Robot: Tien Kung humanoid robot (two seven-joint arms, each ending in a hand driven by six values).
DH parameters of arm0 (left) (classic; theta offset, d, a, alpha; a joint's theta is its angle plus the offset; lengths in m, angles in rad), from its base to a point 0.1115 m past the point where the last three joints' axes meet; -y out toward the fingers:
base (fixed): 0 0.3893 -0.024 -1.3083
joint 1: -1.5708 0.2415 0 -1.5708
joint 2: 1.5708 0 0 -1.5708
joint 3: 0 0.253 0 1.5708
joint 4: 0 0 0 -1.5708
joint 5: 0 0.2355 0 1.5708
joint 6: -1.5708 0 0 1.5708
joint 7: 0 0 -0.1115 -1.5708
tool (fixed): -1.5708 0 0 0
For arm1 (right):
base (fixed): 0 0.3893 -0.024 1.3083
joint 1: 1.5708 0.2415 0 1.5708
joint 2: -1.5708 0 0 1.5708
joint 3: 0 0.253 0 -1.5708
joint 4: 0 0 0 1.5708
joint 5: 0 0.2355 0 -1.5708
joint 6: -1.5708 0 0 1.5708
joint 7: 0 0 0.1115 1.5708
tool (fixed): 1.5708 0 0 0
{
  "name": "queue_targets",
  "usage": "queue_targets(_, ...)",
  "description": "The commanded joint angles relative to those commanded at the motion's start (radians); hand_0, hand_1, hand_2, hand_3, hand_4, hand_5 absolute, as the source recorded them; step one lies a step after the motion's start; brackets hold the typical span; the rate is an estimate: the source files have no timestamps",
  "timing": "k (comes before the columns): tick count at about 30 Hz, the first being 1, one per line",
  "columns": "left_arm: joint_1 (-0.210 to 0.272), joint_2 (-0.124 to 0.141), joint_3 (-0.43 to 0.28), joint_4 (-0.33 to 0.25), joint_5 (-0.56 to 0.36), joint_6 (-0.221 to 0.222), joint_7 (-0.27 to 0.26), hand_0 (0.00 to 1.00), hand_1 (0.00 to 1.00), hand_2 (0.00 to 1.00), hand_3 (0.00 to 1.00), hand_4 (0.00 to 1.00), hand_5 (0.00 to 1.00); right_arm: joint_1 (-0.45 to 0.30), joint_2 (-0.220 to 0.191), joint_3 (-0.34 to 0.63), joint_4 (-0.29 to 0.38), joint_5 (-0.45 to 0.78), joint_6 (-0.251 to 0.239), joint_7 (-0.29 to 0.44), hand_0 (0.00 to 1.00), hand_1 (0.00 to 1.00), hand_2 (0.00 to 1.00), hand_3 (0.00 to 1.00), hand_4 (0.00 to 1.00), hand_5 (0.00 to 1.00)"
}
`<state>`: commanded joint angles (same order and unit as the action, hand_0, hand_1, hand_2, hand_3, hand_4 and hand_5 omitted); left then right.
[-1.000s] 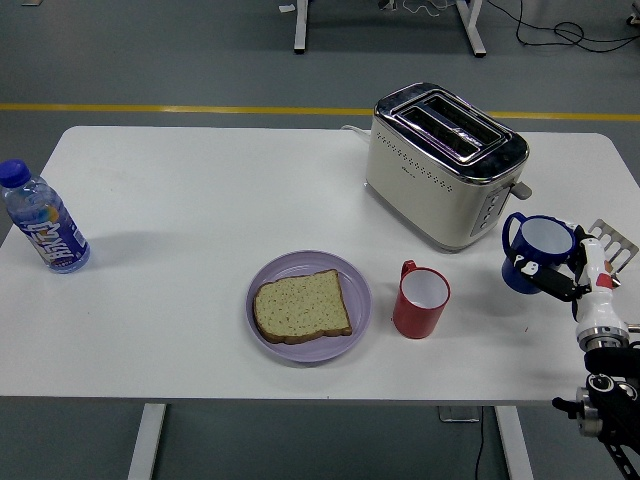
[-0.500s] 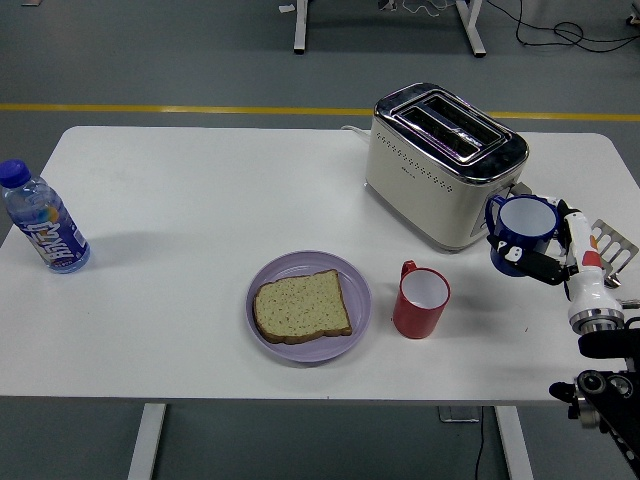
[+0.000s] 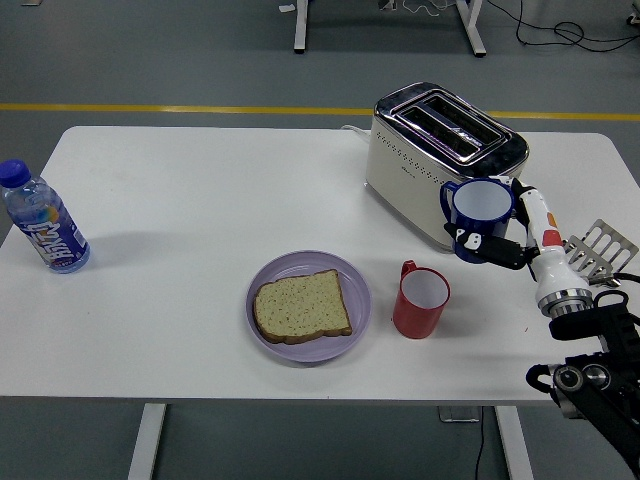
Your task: Pick up the cup,pour liquid into bread,place the cup on the desk
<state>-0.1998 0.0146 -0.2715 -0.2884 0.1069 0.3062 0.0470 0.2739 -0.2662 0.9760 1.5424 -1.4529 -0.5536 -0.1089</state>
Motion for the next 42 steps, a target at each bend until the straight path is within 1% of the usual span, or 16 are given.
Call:
queue_targets(7,-0.001,0.001,0.001,0.0,-0.003,0.001,-0.002,0.686,0.694,0.697,0.553,0.255,0.998,0.066,0.02,-0.064,0.002,-0.018,0.006,-0.013,0.264,0.272,0.423,0.458,0.791,0.06)
queue_targets(8,-0.001,0.001,0.001,0.0,-0.003,0.001,-0.002,0.686,0.694,0.697,0.553,0.255,0.998,0.083,0.029,-0.077,-0.001,-0.019,0.008,-0.014,0.264,0.272,0.423,0.458,0.791,0.06)
queue_targets(12,-0.001,0.001,0.003,0.0,-0.005,0.002,-0.002,0.686,0.694,0.697,0.553,0.255,0.998,0.109,0.044,-0.098,-0.012,-0.036,0.008,-0.019,0.264,0.272,0.423,0.458,0.791,0.06)
queue_targets(18,-0.001,0.001,0.004,0.0,-0.008,0.002,-0.003,0.686,0.694,0.697,0.553,0.255,0.998,0.148,0.067,-0.128,-0.04,-0.117,0.002,-0.042,0.261,0.272,0.423,0.458,0.79,0.06)
queue_targets(22,-0.001,0.001,0.004,0.0,-0.008,0.002,-0.003,0.686,0.693,0.697,0.554,0.255,0.998,0.164,0.077,-0.147,-0.058,-0.175,0.001,-0.058,0.266,0.273,0.423,0.458,0.789,0.061)
queue_targets(28,-0.001,0.001,0.004,0.0,-0.01,0.003,-0.004,0.686,0.694,0.697,0.553,0.256,0.998,0.182,0.087,-0.176,-0.077,-0.224,-0.001,-0.072,0.264,0.274,0.423,0.459,0.787,0.061)
queue_targets(37,0.001,0.0,0.001,0.0,-0.006,0.003,-0.002,0.687,0.694,0.697,0.554,0.255,0.998,0.204,0.095,-0.208,-0.096,-0.263,-0.015,-0.06,0.266,0.276,0.423,0.459,0.785,0.058)
queue_targets(42,0.0,0.0,0.002,0.0,-0.008,0.003,-0.002,0.687,0.694,0.697,0.554,0.255,0.998,0.212,0.097,-0.217,-0.106,-0.32,-0.023,-0.057,0.266,0.276,0.423,0.459,0.785,0.058)
